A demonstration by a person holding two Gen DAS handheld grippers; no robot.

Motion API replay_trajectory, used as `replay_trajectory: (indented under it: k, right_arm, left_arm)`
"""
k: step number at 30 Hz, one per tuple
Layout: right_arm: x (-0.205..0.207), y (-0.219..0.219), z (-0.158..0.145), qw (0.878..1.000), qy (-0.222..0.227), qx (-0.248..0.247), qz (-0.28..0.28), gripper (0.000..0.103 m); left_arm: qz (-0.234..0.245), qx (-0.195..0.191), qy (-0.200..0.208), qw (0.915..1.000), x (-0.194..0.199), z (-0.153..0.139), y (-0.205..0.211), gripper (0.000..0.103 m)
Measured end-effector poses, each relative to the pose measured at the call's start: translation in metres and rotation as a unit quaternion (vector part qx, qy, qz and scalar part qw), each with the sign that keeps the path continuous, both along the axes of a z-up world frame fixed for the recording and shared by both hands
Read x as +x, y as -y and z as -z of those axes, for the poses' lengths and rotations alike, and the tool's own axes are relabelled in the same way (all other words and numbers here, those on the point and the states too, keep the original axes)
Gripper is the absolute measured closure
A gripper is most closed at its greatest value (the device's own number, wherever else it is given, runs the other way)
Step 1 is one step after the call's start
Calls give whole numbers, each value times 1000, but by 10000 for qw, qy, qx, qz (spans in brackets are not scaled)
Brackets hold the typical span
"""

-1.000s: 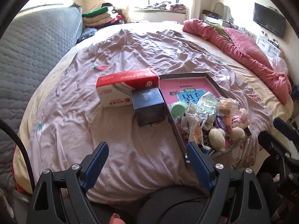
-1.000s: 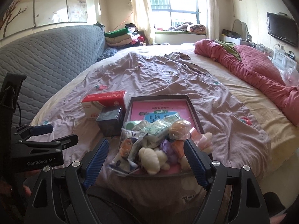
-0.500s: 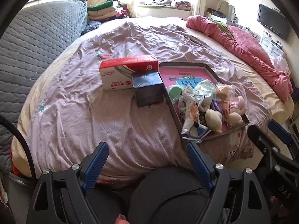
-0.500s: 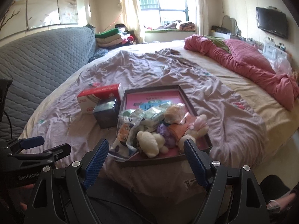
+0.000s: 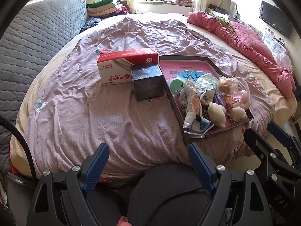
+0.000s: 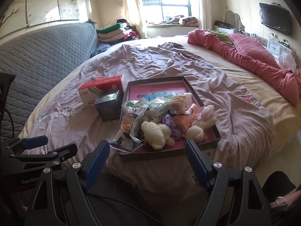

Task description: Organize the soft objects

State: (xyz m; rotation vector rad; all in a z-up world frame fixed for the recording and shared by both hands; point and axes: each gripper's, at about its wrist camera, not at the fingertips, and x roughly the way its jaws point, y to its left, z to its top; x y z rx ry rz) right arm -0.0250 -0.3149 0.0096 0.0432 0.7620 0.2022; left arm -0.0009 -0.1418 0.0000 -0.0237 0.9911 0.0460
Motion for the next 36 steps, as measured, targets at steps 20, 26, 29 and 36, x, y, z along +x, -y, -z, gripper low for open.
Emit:
replay_trajectory:
  k: [20, 26, 29, 36]
  right_arm:
    - [2, -3, 0, 9999, 24, -122, -44, 20]
    - [3, -2, 1, 9999, 2, -100, -4, 20]
    - [2, 0, 1, 10000, 0, -92, -1, 20]
    - [2, 2, 1, 9999, 26, -94, 44, 20]
  left_arm:
    - [53, 3, -71, 10000, -1, 4, 3, 18]
    - [51, 29, -122, 9999, 0, 6, 1, 18]
    - [30, 32, -124, 9999, 0, 7, 1, 18]
    - [6, 58, -138, 9999, 2, 9, -1, 18]
